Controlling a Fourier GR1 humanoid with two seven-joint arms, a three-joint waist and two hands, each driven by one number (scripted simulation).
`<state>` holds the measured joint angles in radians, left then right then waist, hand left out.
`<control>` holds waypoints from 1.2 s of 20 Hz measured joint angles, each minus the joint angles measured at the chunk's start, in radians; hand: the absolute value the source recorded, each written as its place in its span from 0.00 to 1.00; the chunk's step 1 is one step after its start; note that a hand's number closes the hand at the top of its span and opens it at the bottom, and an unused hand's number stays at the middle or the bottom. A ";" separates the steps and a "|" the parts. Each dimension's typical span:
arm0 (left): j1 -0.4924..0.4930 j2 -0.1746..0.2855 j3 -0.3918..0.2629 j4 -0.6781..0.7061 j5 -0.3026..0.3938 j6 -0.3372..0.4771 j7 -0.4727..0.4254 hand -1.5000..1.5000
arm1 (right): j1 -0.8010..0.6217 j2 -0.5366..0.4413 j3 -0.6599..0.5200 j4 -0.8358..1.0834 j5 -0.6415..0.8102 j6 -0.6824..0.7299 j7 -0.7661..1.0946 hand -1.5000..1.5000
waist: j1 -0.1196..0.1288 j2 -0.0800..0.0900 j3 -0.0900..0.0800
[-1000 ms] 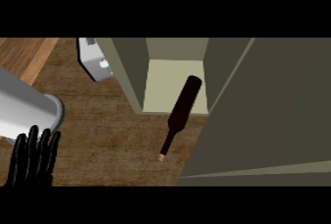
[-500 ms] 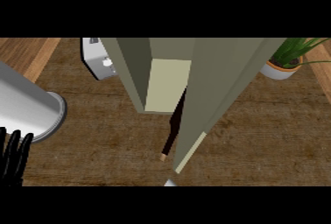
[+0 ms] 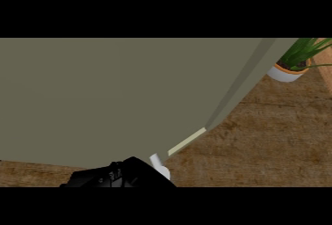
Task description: Pick up the wine, place it into the cabinet and close the cabinet
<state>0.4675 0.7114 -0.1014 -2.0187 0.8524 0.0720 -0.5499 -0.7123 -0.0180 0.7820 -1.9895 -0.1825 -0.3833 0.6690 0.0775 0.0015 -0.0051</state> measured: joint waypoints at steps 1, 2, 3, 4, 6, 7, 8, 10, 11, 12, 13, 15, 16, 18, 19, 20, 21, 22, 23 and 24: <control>0.002 0.007 0.015 0.001 0.013 -0.011 0.007 0.00 | -0.053 0.004 -0.014 0.045 -0.027 -0.011 -0.006 1.00 | 0.000 0.001 0.000; 0.005 0.013 0.028 0.000 0.023 -0.020 0.011 0.00 | -0.108 0.006 -0.038 0.089 -0.057 -0.018 -0.010 1.00 | 0.003 0.002 0.001; 0.002 0.021 0.042 0.001 0.037 -0.033 0.018 0.00 | -0.162 0.009 -0.056 0.132 -0.082 -0.030 -0.017 1.00 | 0.005 0.002 0.001; 0.005 0.022 0.050 0.008 0.042 -0.046 0.017 0.00 | -0.213 0.011 -0.075 0.179 -0.110 -0.038 -0.027 1.00 | 0.005 0.003 0.001; 0.010 0.031 0.076 0.002 0.065 -0.061 0.029 0.00 | -0.304 0.013 -0.108 0.280 -0.163 -0.037 -0.059 1.00 | 0.007 0.004 0.001; 0.013 0.034 0.086 0.004 0.072 -0.069 0.032 0.00 | -0.341 0.014 -0.126 0.335 -0.188 -0.025 -0.081 1.00 | 0.009 0.006 0.002; 0.012 0.039 0.100 0.011 0.081 -0.080 0.035 0.00 | -0.386 0.015 -0.152 0.384 -0.214 -0.013 -0.091 1.00 | 0.010 0.007 0.001; 0.017 0.049 0.126 0.021 0.098 -0.107 0.041 0.00 | -0.444 0.016 -0.174 0.479 -0.278 0.010 -0.130 1.00 | 0.012 0.009 0.002; 0.012 0.050 0.131 0.023 0.100 -0.109 0.042 0.00 | -0.473 0.016 -0.185 0.515 -0.325 0.031 -0.132 1.00 | 0.015 0.011 0.002; 0.006 0.051 0.137 0.030 0.103 -0.113 0.043 0.00 | -0.490 0.017 -0.196 0.540 -0.377 0.065 -0.124 1.00 | 0.016 0.013 0.002; 0.003 0.055 0.145 0.032 0.108 -0.119 0.046 0.00 | -0.503 0.017 -0.202 0.567 -0.424 0.107 -0.115 1.00 | 0.020 0.015 0.002; -0.003 0.062 0.158 0.029 0.118 -0.124 0.055 0.00 | -0.522 0.017 -0.210 0.622 -0.514 0.195 -0.099 1.00 | 0.025 0.019 0.002; -0.004 0.063 0.166 0.035 0.121 -0.127 0.056 0.00 | -0.526 0.018 -0.211 0.650 -0.554 0.239 -0.098 1.00 | 0.021 0.018 0.002; -0.010 0.070 0.192 0.050 0.138 -0.136 0.065 0.00 | -0.548 0.018 -0.231 0.729 -0.623 0.303 -0.102 1.00 | 0.014 0.017 0.002; -0.022 0.073 0.199 0.051 0.145 -0.132 0.075 0.00 | -0.560 0.018 -0.243 0.774 -0.649 0.324 -0.116 1.00 | 0.010 0.017 0.002; -0.014 0.068 0.205 0.049 0.144 -0.135 0.074 0.00 | -0.570 0.018 -0.263 0.816 -0.666 0.348 -0.125 1.00 | 0.004 0.015 0.002; -0.007 0.069 0.214 0.048 0.146 -0.137 0.078 0.00 | -0.581 0.018 -0.276 0.860 -0.668 0.365 -0.151 1.00 | 0.002 0.013 0.002; -0.003 0.074 0.228 0.046 0.156 -0.139 0.088 0.00 | -0.592 0.018 -0.282 0.896 -0.655 0.378 -0.180 1.00 | -0.001 0.012 0.001; 0.003 0.072 0.236 0.042 0.163 -0.144 0.091 0.00 | -0.601 0.018 -0.290 0.933 -0.638 0.385 -0.213 1.00 | -0.002 0.010 0.000; 0.000 0.072 0.241 0.042 0.166 -0.143 0.095 0.00 | -0.614 0.018 -0.301 0.971 -0.627 0.395 -0.241 1.00 | -0.004 0.010 -0.002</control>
<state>0.4677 0.7835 0.1398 -1.9763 1.0182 -0.0709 -0.4545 -1.3266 0.0005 0.4814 -1.0188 -0.8092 0.0114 0.4284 0.0732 0.0116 -0.0072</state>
